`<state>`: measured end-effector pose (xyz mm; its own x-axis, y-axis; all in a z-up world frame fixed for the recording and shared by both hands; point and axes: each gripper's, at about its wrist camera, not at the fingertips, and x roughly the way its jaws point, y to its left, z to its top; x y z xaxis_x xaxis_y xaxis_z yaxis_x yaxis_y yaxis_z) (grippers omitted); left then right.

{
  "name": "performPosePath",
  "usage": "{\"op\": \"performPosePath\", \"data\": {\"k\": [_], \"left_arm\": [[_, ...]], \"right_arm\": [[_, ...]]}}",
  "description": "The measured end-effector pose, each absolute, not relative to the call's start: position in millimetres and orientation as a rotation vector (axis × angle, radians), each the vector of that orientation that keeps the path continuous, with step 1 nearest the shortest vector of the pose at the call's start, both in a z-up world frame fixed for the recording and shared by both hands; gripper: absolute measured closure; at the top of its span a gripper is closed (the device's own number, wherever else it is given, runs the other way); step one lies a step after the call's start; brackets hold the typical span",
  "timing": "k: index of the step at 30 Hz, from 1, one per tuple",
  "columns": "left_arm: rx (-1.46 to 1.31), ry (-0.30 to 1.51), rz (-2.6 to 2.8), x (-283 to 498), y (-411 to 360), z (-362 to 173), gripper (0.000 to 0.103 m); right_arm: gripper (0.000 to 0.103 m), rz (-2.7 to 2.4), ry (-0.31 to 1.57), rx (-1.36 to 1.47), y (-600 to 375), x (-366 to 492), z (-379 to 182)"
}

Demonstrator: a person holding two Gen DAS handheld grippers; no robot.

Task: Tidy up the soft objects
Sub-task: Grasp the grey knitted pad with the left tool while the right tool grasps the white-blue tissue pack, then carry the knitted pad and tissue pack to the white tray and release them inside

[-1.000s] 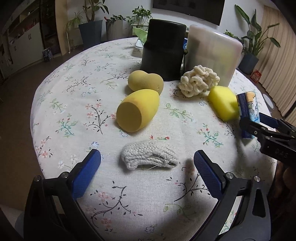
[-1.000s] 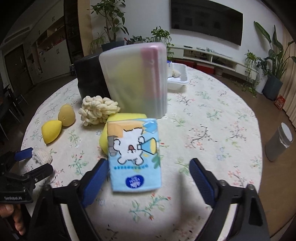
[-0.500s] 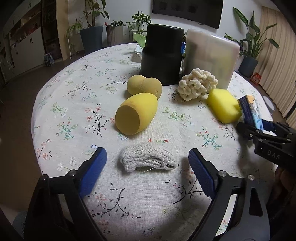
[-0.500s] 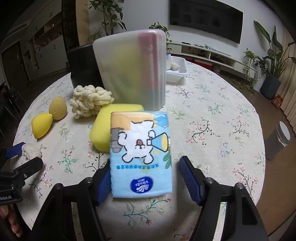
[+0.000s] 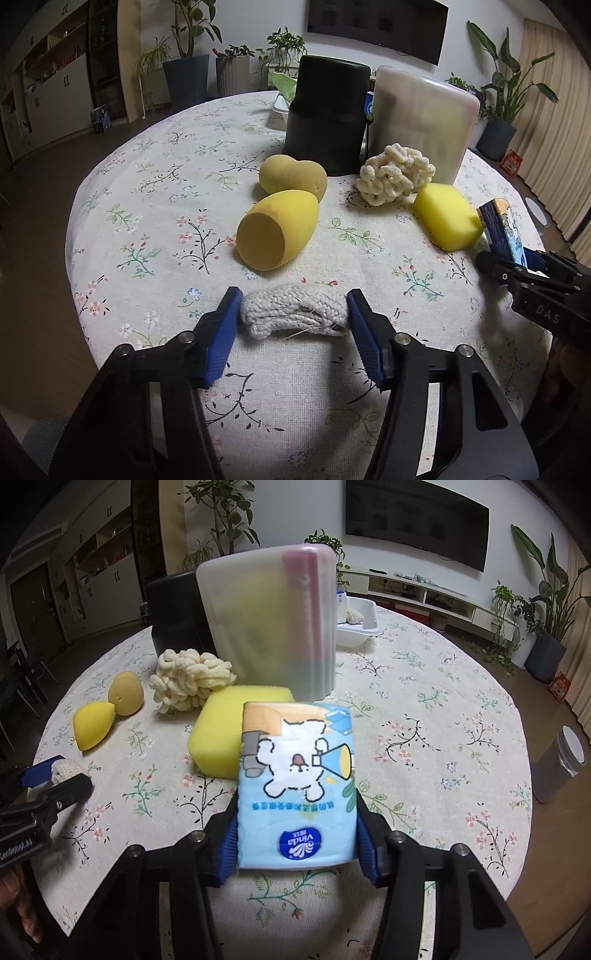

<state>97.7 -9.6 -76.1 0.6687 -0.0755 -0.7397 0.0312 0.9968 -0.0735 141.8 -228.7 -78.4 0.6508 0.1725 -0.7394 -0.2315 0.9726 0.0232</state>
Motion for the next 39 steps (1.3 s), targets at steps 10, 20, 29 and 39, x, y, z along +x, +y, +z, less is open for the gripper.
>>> {"op": "performPosePath", "data": {"k": [10, 20, 29, 39], "left_arm": [[-0.088, 0.827, -0.104, 93.8, -9.2, -71.4, 0.054], [-0.065, 0.825, -0.146, 84.5, -10.7, -57.1, 0.054], [-0.118, 0.820, -0.187, 87.0, 6.1, -38.1, 0.054], [-0.168, 0.825, -0.242, 101.9, 32.1, -14.2, 0.054]], "right_arm": [[0.049, 0.229, 0.824, -0.104, -225.4, 136.1, -76.6], [0.049, 0.238, 0.817, -0.105, -232.1, 119.4, -54.2], [0.049, 0.257, 0.857, -0.087, -249.0, 108.0, -34.5], [0.049, 0.301, 0.903, -0.085, -263.2, 102.0, -13.3]]}}
